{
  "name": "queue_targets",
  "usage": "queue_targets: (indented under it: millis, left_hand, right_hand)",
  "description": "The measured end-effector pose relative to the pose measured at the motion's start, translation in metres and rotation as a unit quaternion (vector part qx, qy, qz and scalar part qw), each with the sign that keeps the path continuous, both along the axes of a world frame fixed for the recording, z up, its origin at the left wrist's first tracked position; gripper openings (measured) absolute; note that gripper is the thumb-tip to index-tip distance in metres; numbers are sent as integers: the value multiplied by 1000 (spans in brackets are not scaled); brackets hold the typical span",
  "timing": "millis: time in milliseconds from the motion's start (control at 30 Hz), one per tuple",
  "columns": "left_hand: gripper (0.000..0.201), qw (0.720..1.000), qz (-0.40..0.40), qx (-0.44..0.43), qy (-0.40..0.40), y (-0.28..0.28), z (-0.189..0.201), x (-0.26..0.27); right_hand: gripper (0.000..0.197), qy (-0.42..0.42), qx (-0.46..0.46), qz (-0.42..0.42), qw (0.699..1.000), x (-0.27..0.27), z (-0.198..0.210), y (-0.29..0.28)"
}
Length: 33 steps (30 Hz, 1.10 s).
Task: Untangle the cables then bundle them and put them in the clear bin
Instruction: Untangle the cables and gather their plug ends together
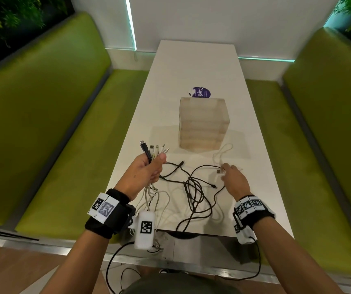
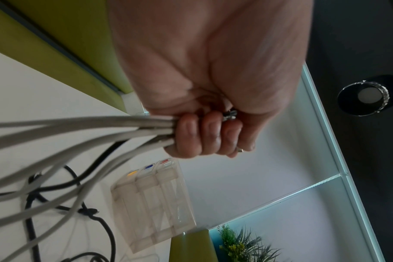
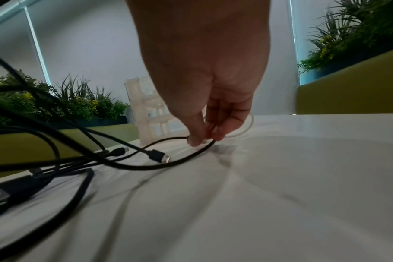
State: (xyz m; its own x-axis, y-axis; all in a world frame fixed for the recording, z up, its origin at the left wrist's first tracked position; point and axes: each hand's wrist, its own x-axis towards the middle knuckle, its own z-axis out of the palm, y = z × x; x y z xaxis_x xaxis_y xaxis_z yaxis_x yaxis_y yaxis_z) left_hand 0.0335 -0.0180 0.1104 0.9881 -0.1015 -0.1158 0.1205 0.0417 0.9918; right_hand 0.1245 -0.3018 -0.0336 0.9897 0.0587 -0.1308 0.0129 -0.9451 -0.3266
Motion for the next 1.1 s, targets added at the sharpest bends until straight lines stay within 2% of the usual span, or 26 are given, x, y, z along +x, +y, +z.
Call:
queue_targets:
  millis: [133,300,333,400,500,600,667,800,967,1100]
  left_hand:
    - [31,1000,-3,0,3,-3,1,0]
    - [24,1000,1,0,6,-3,-2,1]
    - [28,1000,4,2,9,-2,-3,2]
    - [33,1000,12,1,8,-1,-5,4]
    - [34,1000,16,-1,-3,-1,-5,6]
    - [40,999,15,21,-23,-3,-4,6]
    - [42,999,28,13,-30,-6,-3,7]
    - [43,998,47,-1,-43,-10,-1,8]
    - [44,998,44,6,-45,-10,-1,6]
    - [37,996,74,-12,-48,-15,0,7]
  right_hand:
    - [42,-27,-19,25,999,1,-3,-5]
    - [14,-59,-16,44,997,2,-5,-8]
    - [10,-67,14,39,997,5,-1,-9]
    - [7,-78,131,19,988,11,17,-9]
    - [10,-84,303,-10,949,14,69,-8]
    - [11,-93,379,7,921,15,124,-6]
    - [19,-110,425,41,897,13,155,-2]
    - [27,-138,465,78,871,8,191,12]
    - [21,-105,496,71,859,9,197,25]
    - [21,-55,500,142,852,-3,202,40]
